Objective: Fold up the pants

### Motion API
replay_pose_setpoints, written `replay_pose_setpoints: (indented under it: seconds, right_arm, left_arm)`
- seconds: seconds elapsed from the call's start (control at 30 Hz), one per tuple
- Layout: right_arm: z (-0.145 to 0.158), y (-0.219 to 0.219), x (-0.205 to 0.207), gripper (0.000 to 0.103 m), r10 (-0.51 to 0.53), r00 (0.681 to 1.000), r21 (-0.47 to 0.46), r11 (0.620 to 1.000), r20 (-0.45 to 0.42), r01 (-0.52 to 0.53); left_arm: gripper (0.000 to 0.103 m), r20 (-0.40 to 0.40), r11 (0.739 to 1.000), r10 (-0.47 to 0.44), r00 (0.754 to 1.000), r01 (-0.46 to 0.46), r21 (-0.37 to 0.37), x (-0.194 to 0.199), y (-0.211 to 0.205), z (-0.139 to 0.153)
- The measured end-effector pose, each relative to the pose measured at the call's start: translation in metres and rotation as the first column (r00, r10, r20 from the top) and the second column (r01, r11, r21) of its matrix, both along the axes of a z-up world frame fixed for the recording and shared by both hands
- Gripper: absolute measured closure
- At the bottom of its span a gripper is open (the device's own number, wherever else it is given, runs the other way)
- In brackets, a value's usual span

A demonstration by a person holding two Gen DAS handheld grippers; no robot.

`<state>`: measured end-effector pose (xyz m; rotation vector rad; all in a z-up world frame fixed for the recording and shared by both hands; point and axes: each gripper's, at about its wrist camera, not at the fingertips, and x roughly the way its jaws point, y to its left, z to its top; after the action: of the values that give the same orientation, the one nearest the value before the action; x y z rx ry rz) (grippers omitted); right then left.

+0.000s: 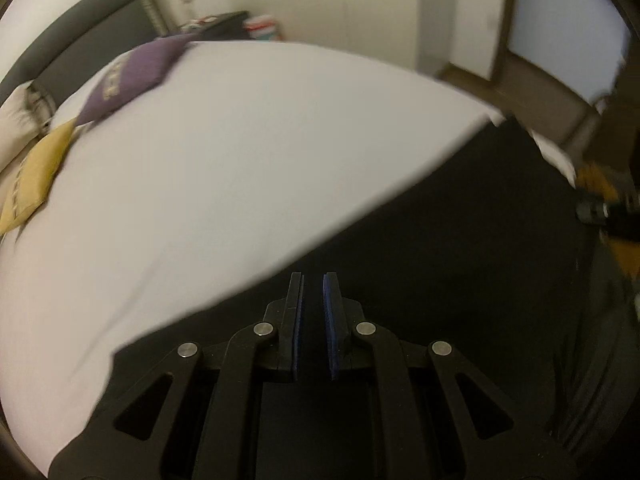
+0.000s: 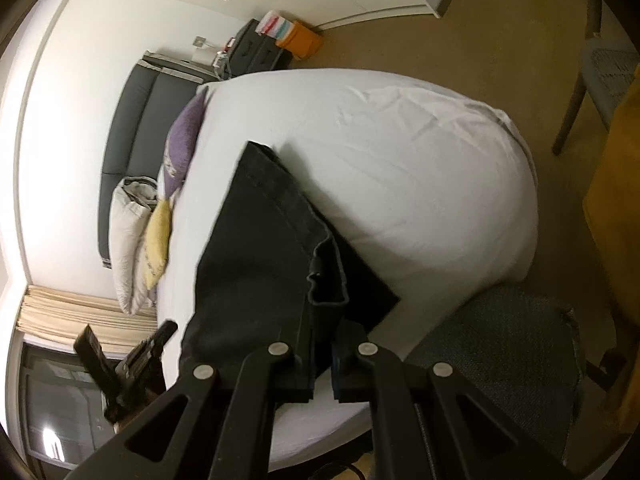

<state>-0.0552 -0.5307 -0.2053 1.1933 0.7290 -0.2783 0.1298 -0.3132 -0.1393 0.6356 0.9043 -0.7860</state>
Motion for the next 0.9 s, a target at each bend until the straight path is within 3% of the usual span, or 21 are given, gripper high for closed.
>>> replay_pose_setpoints:
  seconds: [0.07,0.13,0.2,0.33,0.43,0.47,0.5,0.53,0.57,0.6,0.67,0.77,0.9]
  right_arm:
    - [-0.005,-0.002,-0.001,0.097,-0.011,1.0,0.008,1.0,-0.003,0.011]
    - [-0.011,-0.005,0.0,0.097,-0.015,1.0,0.011,1.0,0.009,0.015]
    - [-0.014,-0.008,0.005,0.097,-0.013,1.0,0.017,1.0,0.006,0.013]
    - [-0.012,-0.008,0.018,0.099,0.074,0.997,-0.067,0.995,-0.02,-0.075]
    - [-0.013,-0.013,0.01,0.097,0.074,0.997,-0.025,0.997,0.015,-0.074]
    - [-0.01,-0.014,0.008,0.094,0.075,0.997,-0.024,0.997,0.013,-0.075]
    - [-0.004,-0.017,0.002,0.085,0.056,0.998,-0.038,0.998,0.001,-0.056]
    - [0.001,-0.019,-0.003,0.064,0.035,0.999,-0.069,0.997,-0.024,-0.036]
    - [0.009,-0.021,-0.008,0.054,-0.003,0.997,-0.123,0.992,-0.072,-0.006]
    - [0.019,-0.023,-0.016,0.051,-0.065,0.99,-0.196,0.98,-0.123,0.04]
    - [0.037,-0.025,-0.022,0.051,-0.099,0.99,-0.255,0.964,-0.103,0.07]
    - [0.063,-0.007,0.001,0.051,0.035,0.999,-0.258,0.966,0.029,-0.026]
    - [0.068,0.037,0.072,0.051,0.3,0.935,-0.218,0.941,0.19,-0.257]
  left_arm:
    - [0.094,-0.046,0.998,0.037,0.998,-0.035,0.057,0.015,0.006,-0.034]
    - [0.094,-0.049,0.998,0.055,0.997,-0.056,-0.011,0.021,0.01,-0.051]
    - [0.094,-0.063,0.996,0.078,0.995,-0.08,-0.036,0.023,0.015,-0.049]
    - [0.094,0.003,0.999,0.045,0.999,-0.046,0.02,0.02,0.009,-0.042]
    - [0.094,0.023,0.999,0.042,0.999,-0.043,0.027,0.017,0.024,-0.043]
    - [0.094,0.04,0.998,0.05,0.998,-0.051,0.032,0.02,0.021,-0.041]
    - [0.094,0.062,0.997,0.073,0.995,-0.075,0.028,0.019,0.03,-0.037]
    - [0.094,0.071,0.995,0.095,0.993,-0.096,0.012,0.018,0.042,-0.03]
    - [0.094,0.078,0.993,0.116,0.99,-0.117,-0.002,0.018,0.052,-0.024]
    - [0.094,0.093,0.989,0.149,0.984,-0.148,-0.017,0.018,0.067,-0.017]
    - [0.094,0.098,0.982,0.188,0.977,-0.186,-0.032,0.014,0.087,-0.007]
    - [0.094,0.098,0.969,0.247,0.964,-0.244,-0.046,0.016,0.118,0.0]
    - [0.094,0.065,0.929,0.37,0.927,-0.369,-0.016,0.052,0.157,-0.013]
